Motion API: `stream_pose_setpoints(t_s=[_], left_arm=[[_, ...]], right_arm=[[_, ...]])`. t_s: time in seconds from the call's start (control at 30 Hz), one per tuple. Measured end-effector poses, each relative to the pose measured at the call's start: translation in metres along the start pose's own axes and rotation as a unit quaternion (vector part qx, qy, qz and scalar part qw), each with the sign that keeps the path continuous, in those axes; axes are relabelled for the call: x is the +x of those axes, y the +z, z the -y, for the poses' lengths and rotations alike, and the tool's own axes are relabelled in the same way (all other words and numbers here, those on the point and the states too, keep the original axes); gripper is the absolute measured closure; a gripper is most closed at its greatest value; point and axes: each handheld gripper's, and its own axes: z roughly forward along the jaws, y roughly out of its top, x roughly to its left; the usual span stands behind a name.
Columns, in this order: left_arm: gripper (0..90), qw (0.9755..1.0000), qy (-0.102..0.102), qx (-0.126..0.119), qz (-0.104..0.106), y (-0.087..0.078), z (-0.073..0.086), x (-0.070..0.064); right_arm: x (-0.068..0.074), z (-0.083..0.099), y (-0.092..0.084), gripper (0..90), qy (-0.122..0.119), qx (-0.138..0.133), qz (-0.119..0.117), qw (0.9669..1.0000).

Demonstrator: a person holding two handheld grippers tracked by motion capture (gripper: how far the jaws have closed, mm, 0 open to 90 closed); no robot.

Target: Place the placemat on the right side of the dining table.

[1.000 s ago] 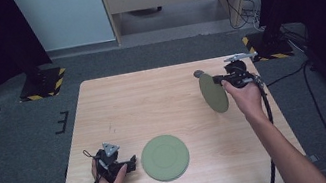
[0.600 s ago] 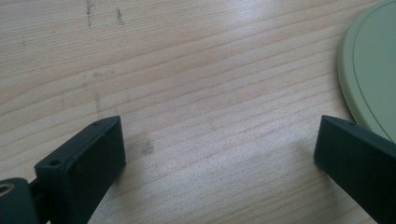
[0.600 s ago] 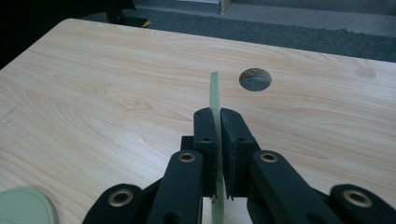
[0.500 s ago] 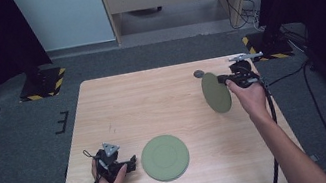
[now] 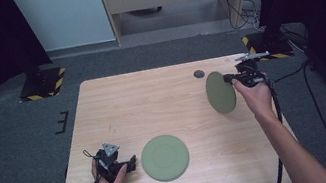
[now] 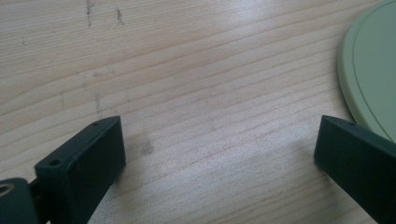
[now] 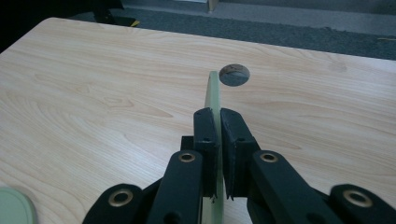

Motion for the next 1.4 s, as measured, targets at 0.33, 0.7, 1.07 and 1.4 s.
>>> stream_pose_setpoints(t_s=[0.33, 0.7, 1.07, 1.4], left_arm=[[1.3, 1.0, 0.0, 0.0, -0.001, 0.0, 0.0, 0.0], [1.7, 1.0, -0.006, -0.002, -0.002, 0.0, 0.0, 0.002], [2.1, 0.9999, -0.01, -0.002, -0.003, -0.001, 0.0, 0.008], [2.3, 0.9999, -0.014, -0.002, -0.002, -0.003, 0.002, 0.01]], right_arm=[[-0.02, 0.006, -0.002, 86.0, 0.004, 0.003, 0.007, 1.0], [-0.048, 0.018, -0.001, 85.9, 0.016, 0.014, 0.023, 0.9995], [-0.079, 0.037, 0.011, 85.9, 0.045, 0.018, 0.026, 0.9985], [-0.092, 0.044, 0.017, 85.8, 0.057, 0.018, 0.03, 0.9978]])
